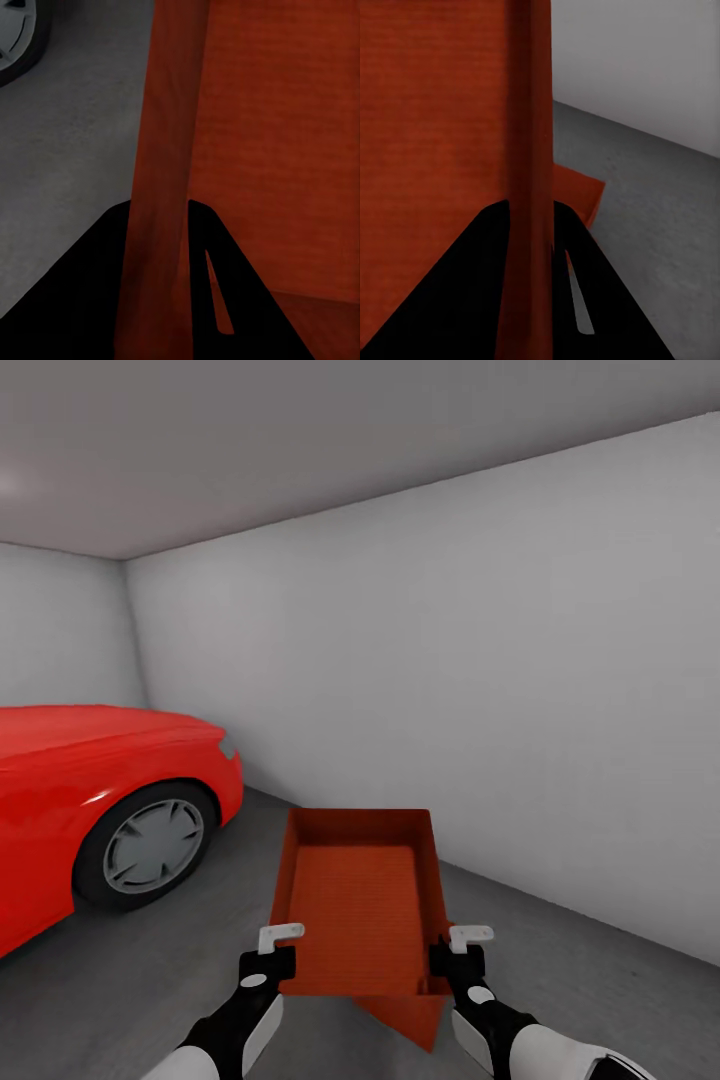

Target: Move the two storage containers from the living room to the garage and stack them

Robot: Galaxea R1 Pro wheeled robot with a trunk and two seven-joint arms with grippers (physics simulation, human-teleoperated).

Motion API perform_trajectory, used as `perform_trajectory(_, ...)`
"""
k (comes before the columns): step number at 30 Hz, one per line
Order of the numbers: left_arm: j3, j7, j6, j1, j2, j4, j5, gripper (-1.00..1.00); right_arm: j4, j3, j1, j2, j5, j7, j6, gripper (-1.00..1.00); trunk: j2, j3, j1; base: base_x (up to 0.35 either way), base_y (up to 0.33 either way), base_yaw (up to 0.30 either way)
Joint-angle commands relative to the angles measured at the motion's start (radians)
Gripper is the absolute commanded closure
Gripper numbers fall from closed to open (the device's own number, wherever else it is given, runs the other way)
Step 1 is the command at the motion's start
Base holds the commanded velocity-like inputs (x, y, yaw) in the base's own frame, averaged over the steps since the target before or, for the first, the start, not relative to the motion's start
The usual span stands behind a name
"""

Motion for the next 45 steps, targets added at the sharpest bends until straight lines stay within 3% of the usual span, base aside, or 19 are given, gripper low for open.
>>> perform_trajectory(1,0.023,0.005,0.0,0.0,0.049,0.001,0.022,1.0,-0.005,-0.057,-0.001,-0.005,0.016,0.002,-0.001,1.0,0.0,0.0,0.001,0.321,0.095,-0.008)
perform_trajectory(14,0.023,0.005,-0.001,0.0,0.05,0.001,0.022,1.0,-0.005,-0.057,-0.001,-0.003,0.016,-0.003,-0.001,1.0,0.0,0.0,0.001,0.321,0.095,-0.012)
perform_trajectory(45,0.024,0.005,0.0,0.0,0.051,0.001,0.022,1.0,-0.005,-0.057,-0.001,-0.005,0.016,-0.005,-0.001,1.0,0.0,0.0,0.001,0.31,0.147,-0.275)
